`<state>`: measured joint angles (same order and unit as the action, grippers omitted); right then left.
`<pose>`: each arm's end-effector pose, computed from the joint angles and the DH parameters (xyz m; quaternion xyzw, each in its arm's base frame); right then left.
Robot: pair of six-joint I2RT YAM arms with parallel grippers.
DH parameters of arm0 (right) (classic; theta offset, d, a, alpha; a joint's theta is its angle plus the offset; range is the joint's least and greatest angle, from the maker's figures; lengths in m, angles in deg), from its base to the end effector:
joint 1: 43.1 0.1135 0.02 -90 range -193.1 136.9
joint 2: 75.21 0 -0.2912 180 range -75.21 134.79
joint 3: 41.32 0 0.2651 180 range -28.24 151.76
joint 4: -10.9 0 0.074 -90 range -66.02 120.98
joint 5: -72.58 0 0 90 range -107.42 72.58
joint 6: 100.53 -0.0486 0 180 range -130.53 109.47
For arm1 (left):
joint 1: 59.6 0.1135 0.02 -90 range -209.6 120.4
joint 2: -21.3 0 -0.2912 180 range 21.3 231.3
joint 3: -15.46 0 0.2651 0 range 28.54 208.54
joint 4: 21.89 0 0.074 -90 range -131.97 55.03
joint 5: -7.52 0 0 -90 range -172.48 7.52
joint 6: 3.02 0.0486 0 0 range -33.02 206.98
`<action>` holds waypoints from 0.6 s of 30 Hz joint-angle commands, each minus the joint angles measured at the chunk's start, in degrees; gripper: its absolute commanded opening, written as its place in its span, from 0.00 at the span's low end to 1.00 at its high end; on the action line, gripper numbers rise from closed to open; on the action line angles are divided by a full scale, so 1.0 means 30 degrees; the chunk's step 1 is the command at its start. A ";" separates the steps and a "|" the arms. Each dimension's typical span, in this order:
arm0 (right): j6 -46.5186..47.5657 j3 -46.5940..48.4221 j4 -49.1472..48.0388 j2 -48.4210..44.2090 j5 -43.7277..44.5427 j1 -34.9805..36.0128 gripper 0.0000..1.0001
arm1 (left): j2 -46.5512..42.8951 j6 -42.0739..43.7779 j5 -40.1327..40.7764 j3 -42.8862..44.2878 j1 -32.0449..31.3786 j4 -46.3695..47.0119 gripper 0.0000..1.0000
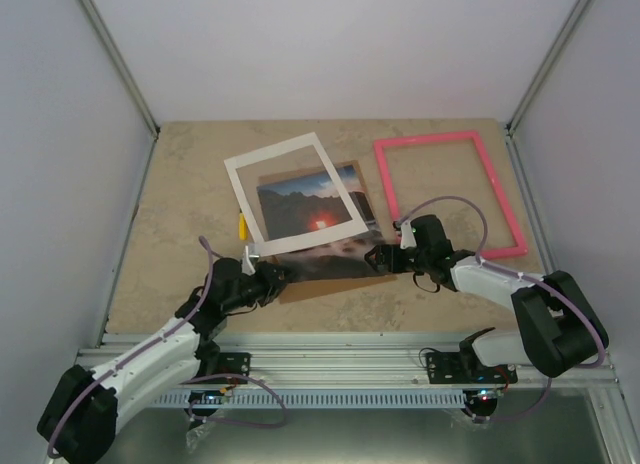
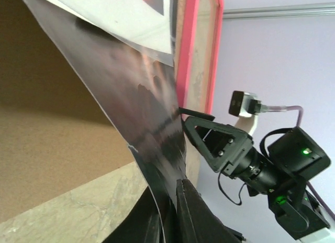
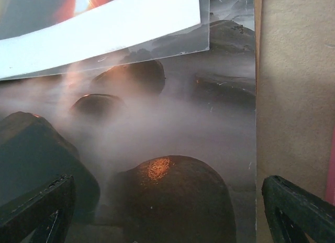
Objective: Take the photo out of the frame
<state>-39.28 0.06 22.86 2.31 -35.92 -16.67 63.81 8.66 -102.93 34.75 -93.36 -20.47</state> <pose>0.2182 0.1257 0.1521 -0.0388 0.9227 0.2965 0.2432 0.1235 -0.1030 0.1614 -0.2169 0.7918 -0.5397 0.1863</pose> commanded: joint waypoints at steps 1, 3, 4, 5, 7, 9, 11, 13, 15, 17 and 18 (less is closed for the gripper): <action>-0.0319 -0.0263 0.0088 -0.0085 -0.0113 -0.0082 0.98 | -0.0805 -0.0430 -0.0460 -0.0203 -0.0075 -0.0301 0.11; -0.0370 -0.0261 -0.0028 0.0054 -0.0334 -0.0081 0.98 | -0.0876 -0.0465 -0.0530 -0.0329 -0.0075 -0.0071 0.11; -0.0365 -0.0302 -0.0162 0.0085 -0.0571 -0.0081 0.98 | -0.0845 -0.0442 -0.0522 -0.0350 -0.0084 -0.0031 0.11; -0.0412 -0.0332 -0.0360 0.0037 -0.0913 -0.0082 0.98 | -0.0805 -0.0443 -0.0517 -0.0385 -0.0078 -0.0011 0.11; -0.0466 -0.0349 -0.0547 -0.0185 -0.1478 -0.0074 0.98 | -0.0675 -0.0409 -0.0540 -0.0452 -0.0066 0.0090 0.12; -0.0467 -0.0322 -0.0573 -0.0445 -0.1912 -0.0081 0.98 | -0.0560 -0.0420 -0.0583 -0.0530 -0.0078 0.0258 0.12; -0.0514 -0.0263 -0.0543 -0.0694 -0.2304 -0.0067 0.98 | -0.0411 -0.0370 -0.0577 -0.0597 -0.0063 0.0289 0.13; -0.0539 -0.0207 -0.0546 -0.0814 -0.2583 -0.0079 0.98 | -0.0293 -0.0392 -0.0618 -0.0651 -0.0080 0.0430 0.13; -0.0607 -0.0206 -0.0597 -0.0821 -0.2893 -0.0081 0.97 | -0.0237 -0.0394 -0.0705 -0.0696 -0.0073 0.0498 0.14; -0.0769 -0.0296 -0.0863 -0.0804 -0.3391 -0.0082 0.98 | -0.0221 -0.0348 -0.0713 -0.0750 -0.0083 0.0431 0.15; -0.0869 -0.0339 -0.1043 -0.0777 -0.3549 -0.0082 0.98 | -0.0225 -0.0332 -0.0688 -0.0780 -0.0070 0.0372 0.16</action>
<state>-40.57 -0.36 22.16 0.58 -42.43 -16.69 63.19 7.72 -103.84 33.16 -93.36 -20.45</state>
